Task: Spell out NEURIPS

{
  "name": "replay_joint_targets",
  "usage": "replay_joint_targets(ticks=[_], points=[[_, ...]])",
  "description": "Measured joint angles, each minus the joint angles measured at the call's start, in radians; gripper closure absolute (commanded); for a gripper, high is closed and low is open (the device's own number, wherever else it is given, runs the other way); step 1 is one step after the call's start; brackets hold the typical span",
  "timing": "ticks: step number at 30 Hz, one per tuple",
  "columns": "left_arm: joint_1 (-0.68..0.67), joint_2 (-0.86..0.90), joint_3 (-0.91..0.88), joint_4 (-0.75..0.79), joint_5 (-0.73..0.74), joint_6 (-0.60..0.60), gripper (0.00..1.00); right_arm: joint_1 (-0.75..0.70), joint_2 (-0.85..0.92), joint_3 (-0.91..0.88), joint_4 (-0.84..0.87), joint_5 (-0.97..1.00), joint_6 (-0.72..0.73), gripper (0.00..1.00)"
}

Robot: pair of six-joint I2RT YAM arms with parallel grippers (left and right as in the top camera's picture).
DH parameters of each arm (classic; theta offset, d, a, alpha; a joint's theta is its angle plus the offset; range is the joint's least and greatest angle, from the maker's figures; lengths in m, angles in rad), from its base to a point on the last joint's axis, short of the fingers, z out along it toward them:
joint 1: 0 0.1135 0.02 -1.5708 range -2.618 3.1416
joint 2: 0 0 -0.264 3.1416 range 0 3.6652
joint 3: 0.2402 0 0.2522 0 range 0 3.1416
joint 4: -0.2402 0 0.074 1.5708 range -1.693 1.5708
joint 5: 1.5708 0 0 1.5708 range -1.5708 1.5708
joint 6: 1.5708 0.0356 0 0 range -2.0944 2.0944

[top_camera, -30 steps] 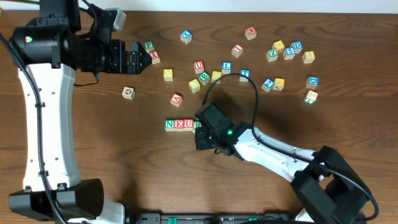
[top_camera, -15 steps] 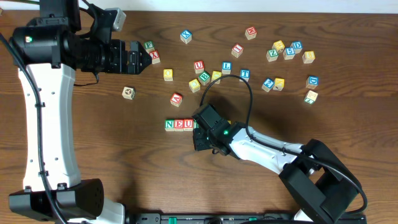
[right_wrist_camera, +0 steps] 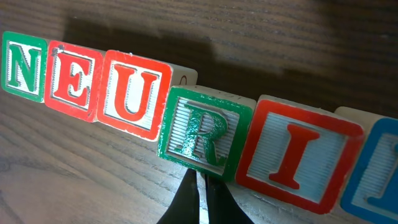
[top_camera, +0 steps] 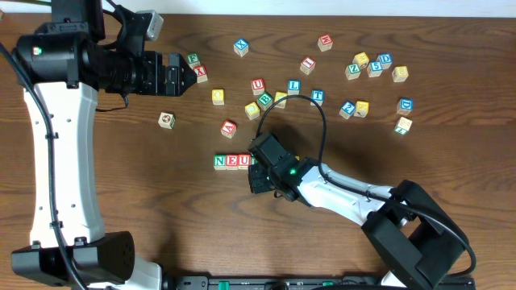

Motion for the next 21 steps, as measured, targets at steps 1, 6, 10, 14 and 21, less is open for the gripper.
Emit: replay_joint_targets(ticks=[1, 6, 10, 14, 21], points=[[0.000, 0.000, 0.000, 0.000, 0.000, 0.000, 0.02, 0.000, 0.000, 0.000, 0.000, 0.000, 0.000, 0.99], [0.000, 0.000, 0.000, 0.000, 0.000, 0.000, 0.02, 0.000, 0.000, 0.000, 0.000, 0.000, 0.000, 0.99], [0.000, 0.000, 0.000, 0.000, 0.000, 0.000, 0.02, 0.000, 0.000, 0.000, 0.000, 0.001, 0.000, 0.99], [0.000, 0.000, 0.000, 0.000, 0.000, 0.000, 0.02, 0.000, 0.000, 0.000, 0.000, 0.013, -0.006, 0.99], [0.000, 0.000, 0.000, 0.000, 0.000, 0.000, 0.02, 0.000, 0.000, 0.000, 0.000, 0.020, -0.014, 0.99]])
